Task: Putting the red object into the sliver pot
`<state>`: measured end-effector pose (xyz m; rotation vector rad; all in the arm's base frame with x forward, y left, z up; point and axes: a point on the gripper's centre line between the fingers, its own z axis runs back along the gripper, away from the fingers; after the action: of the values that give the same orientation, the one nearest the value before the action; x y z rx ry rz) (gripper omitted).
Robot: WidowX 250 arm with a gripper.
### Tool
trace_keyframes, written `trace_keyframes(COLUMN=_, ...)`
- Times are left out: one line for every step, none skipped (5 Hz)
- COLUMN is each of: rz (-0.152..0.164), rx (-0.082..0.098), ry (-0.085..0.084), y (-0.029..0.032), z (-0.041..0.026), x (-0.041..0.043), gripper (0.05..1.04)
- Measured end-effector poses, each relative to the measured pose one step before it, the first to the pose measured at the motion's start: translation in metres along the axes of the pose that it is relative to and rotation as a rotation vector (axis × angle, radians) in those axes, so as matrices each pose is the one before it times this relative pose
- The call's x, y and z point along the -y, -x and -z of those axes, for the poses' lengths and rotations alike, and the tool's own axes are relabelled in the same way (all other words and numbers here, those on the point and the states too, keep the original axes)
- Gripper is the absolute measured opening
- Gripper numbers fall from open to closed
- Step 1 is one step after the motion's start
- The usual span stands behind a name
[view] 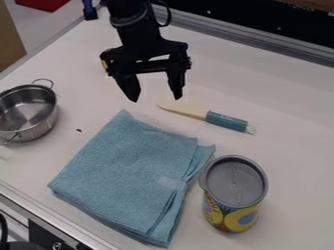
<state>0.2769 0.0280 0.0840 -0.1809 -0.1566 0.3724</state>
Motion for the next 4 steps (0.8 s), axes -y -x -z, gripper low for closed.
trace_keyframes(rz=-0.0064, rx=-0.025, ry=-0.0076, y=0.0028, z=0.00722, x=-0.00233, gripper=1.0)
trace_keyframes(rz=-0.0256, rx=0.0305, ry=-0.0476, y=-0.02641, z=0.0099, x=-0.01548, gripper=1.0)
trace_keyframes(rz=0.0005, rx=0.05, ry=-0.0184, y=-0.02308, z=-0.00805, x=-0.01679, gripper=1.0)
trace_keyframes(rz=0.0197, rx=0.056, ry=-0.0733, y=-0.02798, z=-0.00637, x=-0.01986, gripper=1.0)
